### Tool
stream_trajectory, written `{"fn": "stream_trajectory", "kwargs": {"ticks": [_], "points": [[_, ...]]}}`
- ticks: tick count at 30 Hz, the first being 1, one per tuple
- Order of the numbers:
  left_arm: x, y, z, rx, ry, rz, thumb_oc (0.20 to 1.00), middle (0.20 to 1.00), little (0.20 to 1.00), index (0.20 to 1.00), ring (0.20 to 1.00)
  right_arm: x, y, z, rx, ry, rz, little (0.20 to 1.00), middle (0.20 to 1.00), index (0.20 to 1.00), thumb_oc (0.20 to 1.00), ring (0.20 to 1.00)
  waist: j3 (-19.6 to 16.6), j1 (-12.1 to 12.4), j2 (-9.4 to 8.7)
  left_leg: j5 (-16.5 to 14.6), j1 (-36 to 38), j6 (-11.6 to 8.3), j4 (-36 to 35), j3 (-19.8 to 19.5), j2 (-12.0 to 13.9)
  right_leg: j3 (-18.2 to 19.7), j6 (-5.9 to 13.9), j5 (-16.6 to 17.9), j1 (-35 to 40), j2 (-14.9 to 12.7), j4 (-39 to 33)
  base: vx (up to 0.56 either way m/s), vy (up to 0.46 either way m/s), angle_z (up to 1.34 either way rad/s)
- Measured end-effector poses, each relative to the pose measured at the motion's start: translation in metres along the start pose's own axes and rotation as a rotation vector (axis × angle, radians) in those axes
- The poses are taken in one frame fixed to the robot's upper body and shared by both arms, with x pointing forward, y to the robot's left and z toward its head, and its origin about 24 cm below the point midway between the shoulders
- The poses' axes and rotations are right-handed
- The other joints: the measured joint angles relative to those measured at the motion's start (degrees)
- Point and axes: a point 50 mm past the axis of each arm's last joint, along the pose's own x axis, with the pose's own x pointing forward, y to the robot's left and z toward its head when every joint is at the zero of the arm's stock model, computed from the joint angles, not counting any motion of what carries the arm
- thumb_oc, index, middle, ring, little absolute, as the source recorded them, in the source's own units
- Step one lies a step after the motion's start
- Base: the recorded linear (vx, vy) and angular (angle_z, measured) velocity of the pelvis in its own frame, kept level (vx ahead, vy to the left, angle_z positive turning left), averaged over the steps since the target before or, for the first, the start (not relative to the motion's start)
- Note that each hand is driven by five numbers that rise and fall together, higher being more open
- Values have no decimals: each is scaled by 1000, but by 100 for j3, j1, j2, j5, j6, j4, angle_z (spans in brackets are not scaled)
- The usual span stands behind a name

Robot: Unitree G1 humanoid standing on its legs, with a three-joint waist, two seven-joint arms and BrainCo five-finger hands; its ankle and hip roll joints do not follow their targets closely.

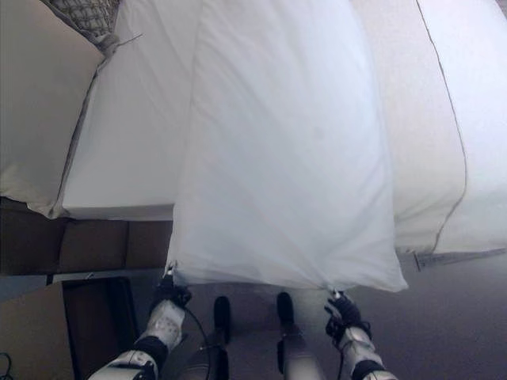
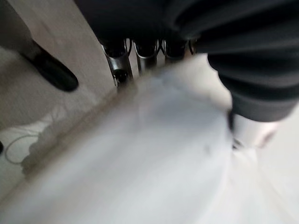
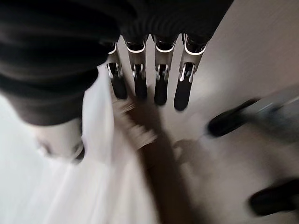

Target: Make the bed

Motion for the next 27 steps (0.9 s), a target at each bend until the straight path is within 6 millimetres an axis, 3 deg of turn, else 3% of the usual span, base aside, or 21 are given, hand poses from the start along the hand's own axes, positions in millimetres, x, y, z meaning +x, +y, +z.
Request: {"fn": "stream_trajectory", "kwargs": {"ticks": [1, 4, 6, 11, 16, 20, 23, 27], "points": [[0, 9, -4, 9, 19, 27, 1000, 1000, 1000, 1000, 1000, -1, -3, -4, -9, 13, -10, 1000, 1000, 1000, 1000, 1000, -7, 1, 7, 0, 0, 0, -6, 1, 1, 0, 1, 7, 0, 1, -11, 31, 0, -2], [-9, 66, -35, 113, 120, 167, 1000, 1000, 1000, 1000, 1000, -7, -17, -24, -45, 76, -44, 1000, 1000, 1000, 1000, 1000, -22, 24, 38, 9, -2, 8, -31, -6, 10, -1, 5, 98, 53, 3, -157, 0, 0, 0], [-18, 87, -49, 180, 162, 204, 1000, 1000, 1000, 1000, 1000, -9, -22, -30, -70, 93, -51, 1000, 1000, 1000, 1000, 1000, -44, 59, 73, 20, -3, 12, -32, -24, 6, -8, 9, 132, 89, -1, -220, 6, -6, 2], [-23, 93, -56, 297, 171, 119, 1000, 1000, 1000, 1000, 1000, -9, -19, -32, -98, 95, -30, 1000, 1000, 1000, 1000, 1000, -102, 150, 183, 117, -15, -4, -179, -130, -10, -95, 43, 134, 60, -20, -205, 18, 1, 12], [-20, 75, -52, 454, 142, -45, 1000, 1000, 1000, 1000, 1000, -10, -18, -33, -89, 98, -22, 1000, 1000, 1000, 1000, 1000, -123, 131, 208, 205, -50, 35, -267, -118, -24, -88, 41, 169, -46, -35, -168, 6, 0, -1], [-21, 44, -41, 698, 41, -278, 1000, 1000, 1000, 1000, 1000, -8, -8, -23, -111, 44, 22, 1000, 1000, 1000, 1000, 1000, -125, 123, 209, 214, -78, 43, -275, -105, -27, -78, 39, 171, -86, -33, -161, 0, 0, 0], [-18, 10, -22, 757, -63, -418, 1000, 1000, 1000, 1000, 1000, -5, 14, -2, -112, -44, 97, 1000, 1000, 1000, 1000, 1000, -131, 108, 198, 228, -108, 40, -276, -90, -29, -63, 38, 181, -121, -31, -159, -4, -9, -2], [-26, -39, 4, 894, -205, -699, 1000, 1000, 1000, 1000, 1000, -10, 60, 48, -152, -261, 314, 1000, 1000, 1000, 1000, 1000, -135, 80, 186, 239, -231, 53, -274, 22, -28, 23, 48, 198, -328, -17, -76, -22, -9, -12]]}}
